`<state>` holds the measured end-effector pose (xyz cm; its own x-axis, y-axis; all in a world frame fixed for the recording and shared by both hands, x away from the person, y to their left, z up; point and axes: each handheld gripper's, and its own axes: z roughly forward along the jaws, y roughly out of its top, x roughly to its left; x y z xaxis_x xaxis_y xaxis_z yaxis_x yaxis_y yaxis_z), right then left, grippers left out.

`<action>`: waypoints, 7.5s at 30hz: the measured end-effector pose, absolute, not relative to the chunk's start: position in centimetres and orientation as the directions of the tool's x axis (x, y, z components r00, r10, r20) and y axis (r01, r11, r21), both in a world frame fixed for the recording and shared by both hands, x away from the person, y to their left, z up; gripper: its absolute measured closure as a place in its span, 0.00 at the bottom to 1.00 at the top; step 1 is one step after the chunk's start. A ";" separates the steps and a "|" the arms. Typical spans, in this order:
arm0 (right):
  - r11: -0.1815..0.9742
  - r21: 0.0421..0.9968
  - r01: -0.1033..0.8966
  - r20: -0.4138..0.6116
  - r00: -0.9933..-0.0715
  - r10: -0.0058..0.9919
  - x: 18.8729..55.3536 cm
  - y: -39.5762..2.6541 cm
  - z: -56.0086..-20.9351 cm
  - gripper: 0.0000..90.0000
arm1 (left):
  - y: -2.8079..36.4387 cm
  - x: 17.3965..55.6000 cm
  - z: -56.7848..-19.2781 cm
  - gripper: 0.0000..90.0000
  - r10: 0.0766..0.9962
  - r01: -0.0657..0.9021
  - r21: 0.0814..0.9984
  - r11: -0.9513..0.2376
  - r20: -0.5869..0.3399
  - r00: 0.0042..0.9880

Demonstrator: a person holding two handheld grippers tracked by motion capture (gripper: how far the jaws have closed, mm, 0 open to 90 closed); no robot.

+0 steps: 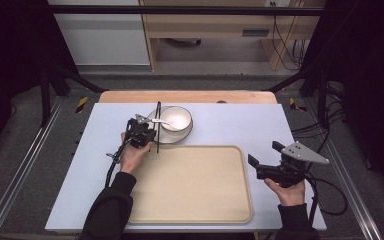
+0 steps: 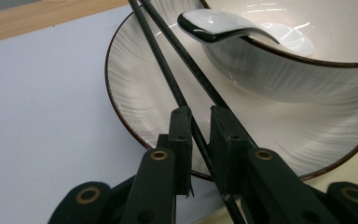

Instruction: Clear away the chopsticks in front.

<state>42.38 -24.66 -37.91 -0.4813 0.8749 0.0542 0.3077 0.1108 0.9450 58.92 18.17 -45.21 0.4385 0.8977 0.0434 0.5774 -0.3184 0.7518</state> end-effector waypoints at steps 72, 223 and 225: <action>0.101 0.945 0.310 0.061 -0.474 0.879 42.2 -24.9 -37.9 0.06 | 21.2 52.5 -41.7 0.95 0.973 0.541 0.834 -0.106 -0.025 0.230; 0.115 0.943 0.312 0.046 -0.463 0.885 42.3 -24.7 -38.4 0.06 | 17.9 56.7 -43.1 0.45 0.858 0.487 0.784 -0.385 0.110 0.501; 0.113 0.943 0.314 0.047 -0.462 0.886 42.3 -24.7 -38.5 0.06 | 17.7 57.2 -43.4 0.47 0.857 0.502 0.768 -0.398 0.116 0.502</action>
<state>42.26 -24.70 -38.46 -0.4617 0.8858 0.0473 0.3139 0.1133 0.9427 57.22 17.73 -43.41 0.5023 0.8569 0.1159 0.5019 -0.3981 0.7678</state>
